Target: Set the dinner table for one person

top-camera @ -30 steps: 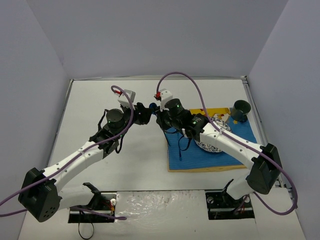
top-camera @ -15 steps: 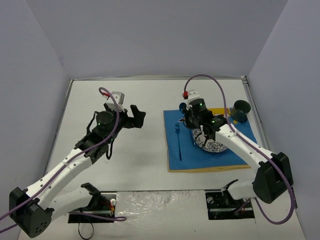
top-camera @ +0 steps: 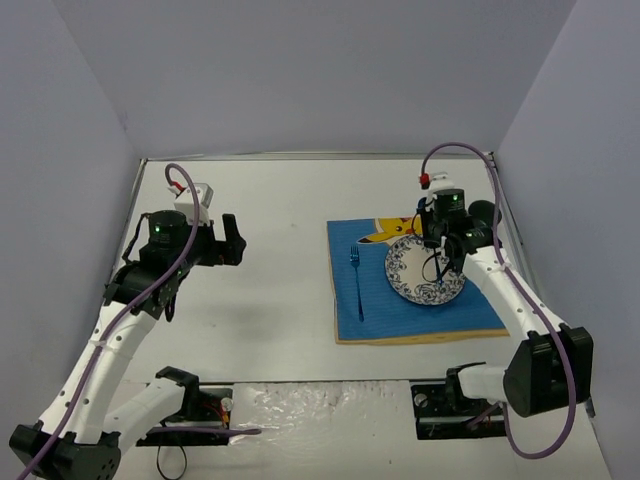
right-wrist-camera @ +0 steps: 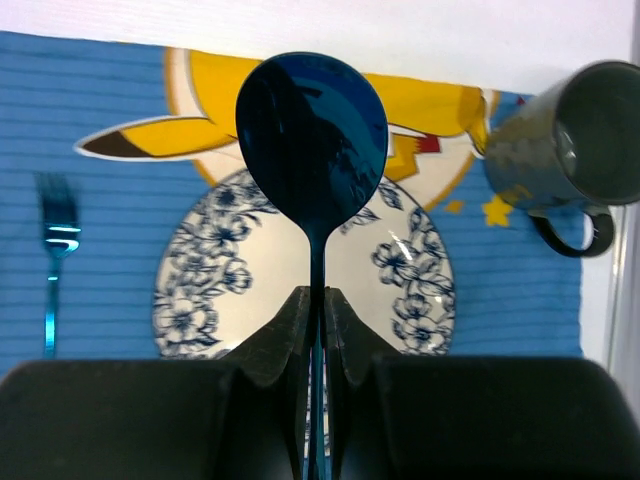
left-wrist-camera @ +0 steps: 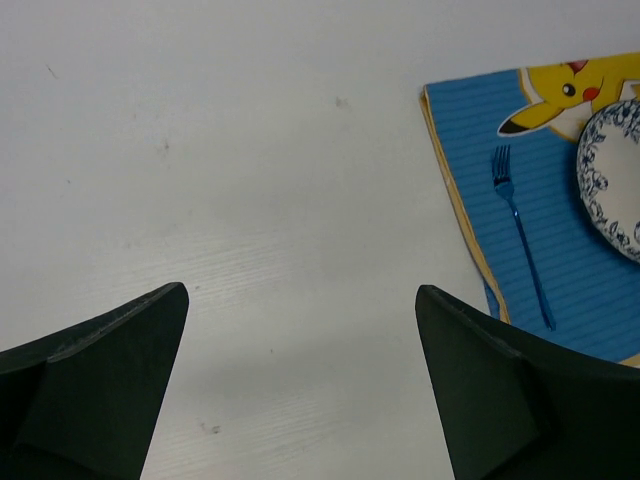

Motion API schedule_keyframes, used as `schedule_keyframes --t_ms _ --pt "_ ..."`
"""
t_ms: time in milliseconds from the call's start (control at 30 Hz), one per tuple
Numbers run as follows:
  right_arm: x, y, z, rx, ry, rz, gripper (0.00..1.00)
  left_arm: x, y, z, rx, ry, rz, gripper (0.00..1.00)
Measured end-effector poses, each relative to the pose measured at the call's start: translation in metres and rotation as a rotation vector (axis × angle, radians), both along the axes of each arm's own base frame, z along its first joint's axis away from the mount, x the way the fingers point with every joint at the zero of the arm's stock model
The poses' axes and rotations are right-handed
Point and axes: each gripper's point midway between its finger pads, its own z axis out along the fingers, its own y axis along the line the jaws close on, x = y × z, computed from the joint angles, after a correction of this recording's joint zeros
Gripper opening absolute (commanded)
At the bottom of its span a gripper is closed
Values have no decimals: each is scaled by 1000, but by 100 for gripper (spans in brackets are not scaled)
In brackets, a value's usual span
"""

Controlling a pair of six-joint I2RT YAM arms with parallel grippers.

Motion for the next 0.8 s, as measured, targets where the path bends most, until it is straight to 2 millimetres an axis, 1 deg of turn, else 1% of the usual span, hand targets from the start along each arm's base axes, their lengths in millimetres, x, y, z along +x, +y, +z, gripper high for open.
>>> schedule_keyframes --t_ms 133,233,433,533,667,800 --pt "-2 -33 -20 -42 48 -47 0 -12 4 -30 33 87 -25 95" --pt "-8 -54 -38 -53 99 -75 0 -19 4 -43 56 126 -48 95" --pt "-7 -89 -61 -48 163 -89 0 -26 7 -47 72 130 -57 95" --pt "-8 -94 -73 -55 199 -79 0 -27 7 -45 75 121 -60 95" --pt "-7 -102 -82 -52 212 -62 0 -27 9 -45 83 118 -56 95" --pt "-17 -133 -90 -53 230 -113 0 -29 11 -50 88 127 -53 95"
